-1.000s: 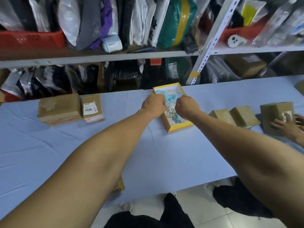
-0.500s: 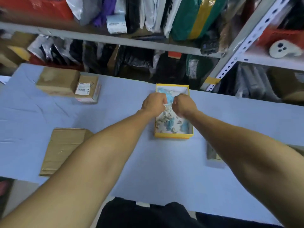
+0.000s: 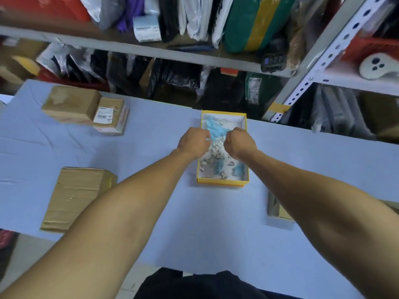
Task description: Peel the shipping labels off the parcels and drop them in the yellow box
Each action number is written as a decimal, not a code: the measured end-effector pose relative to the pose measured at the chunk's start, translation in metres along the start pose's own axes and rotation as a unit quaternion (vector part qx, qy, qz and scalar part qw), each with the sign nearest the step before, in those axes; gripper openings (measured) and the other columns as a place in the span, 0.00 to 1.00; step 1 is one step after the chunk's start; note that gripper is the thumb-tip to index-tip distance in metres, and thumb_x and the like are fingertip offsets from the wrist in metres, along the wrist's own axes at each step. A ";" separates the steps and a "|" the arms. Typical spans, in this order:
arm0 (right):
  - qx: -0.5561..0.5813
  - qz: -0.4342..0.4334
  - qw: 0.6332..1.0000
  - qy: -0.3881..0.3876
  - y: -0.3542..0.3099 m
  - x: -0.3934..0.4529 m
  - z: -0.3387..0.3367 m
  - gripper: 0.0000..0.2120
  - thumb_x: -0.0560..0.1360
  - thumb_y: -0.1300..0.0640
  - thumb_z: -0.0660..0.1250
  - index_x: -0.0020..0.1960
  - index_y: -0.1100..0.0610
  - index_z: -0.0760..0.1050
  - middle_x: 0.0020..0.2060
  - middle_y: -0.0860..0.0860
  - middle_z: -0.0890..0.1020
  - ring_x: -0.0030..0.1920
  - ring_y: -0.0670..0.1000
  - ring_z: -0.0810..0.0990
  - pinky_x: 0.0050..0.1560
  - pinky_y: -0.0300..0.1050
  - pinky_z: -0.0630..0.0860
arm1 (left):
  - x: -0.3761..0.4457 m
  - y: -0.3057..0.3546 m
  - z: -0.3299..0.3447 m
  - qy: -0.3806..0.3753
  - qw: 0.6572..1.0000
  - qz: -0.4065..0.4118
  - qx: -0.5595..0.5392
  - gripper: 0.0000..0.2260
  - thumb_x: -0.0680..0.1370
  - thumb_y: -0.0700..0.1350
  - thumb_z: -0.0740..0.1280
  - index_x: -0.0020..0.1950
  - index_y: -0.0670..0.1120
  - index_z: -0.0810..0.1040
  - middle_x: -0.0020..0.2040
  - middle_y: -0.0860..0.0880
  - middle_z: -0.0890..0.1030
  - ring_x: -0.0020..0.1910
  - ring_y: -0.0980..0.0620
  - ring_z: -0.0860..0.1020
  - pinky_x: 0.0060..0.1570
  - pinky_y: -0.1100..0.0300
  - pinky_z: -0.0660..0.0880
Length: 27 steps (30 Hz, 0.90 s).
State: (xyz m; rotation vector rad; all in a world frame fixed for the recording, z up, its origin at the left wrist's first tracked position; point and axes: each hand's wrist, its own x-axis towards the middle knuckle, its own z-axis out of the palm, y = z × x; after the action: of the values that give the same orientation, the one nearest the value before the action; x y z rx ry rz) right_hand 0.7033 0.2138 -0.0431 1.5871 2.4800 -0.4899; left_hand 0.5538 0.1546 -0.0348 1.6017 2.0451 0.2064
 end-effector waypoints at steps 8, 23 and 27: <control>0.040 -0.063 0.997 -0.009 -0.096 -0.026 0.010 0.12 0.76 0.62 0.57 0.49 0.64 0.79 0.51 0.61 0.78 0.52 0.62 0.78 0.47 0.49 0.75 | -0.082 -0.091 -0.021 -0.039 0.986 -0.045 0.154 0.41 0.75 0.63 0.66 0.80 0.49 0.52 0.80 0.43 0.47 0.78 0.40 0.45 0.76 0.46 0.50; 0.081 -0.082 0.991 -0.059 -0.356 -0.152 0.107 0.32 0.79 0.49 0.61 0.78 0.56 0.52 0.60 0.62 0.75 0.61 0.62 0.74 0.58 0.53 0.72 | -0.260 -0.328 -0.073 -0.008 0.994 -0.070 0.089 0.53 0.64 0.69 0.72 0.79 0.57 0.46 0.78 0.43 0.34 0.77 0.39 0.38 0.76 0.42 0.41; 0.172 -0.008 0.980 -0.097 -0.409 -0.179 0.126 0.45 0.74 0.43 0.69 0.79 0.51 0.44 0.69 0.63 0.67 0.66 0.64 0.71 0.63 0.56 0.71 | -0.294 -0.366 -0.073 -0.054 0.994 -0.066 0.073 0.58 0.63 0.67 0.74 0.79 0.57 0.36 0.77 0.40 0.30 0.77 0.33 0.42 0.76 0.41 0.45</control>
State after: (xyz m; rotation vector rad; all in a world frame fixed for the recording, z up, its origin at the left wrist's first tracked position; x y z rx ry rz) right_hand 0.4040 -0.1405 -0.0295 1.5427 2.3560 -1.0712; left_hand 0.2502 -0.2117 -0.0389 1.5201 2.1137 -0.0780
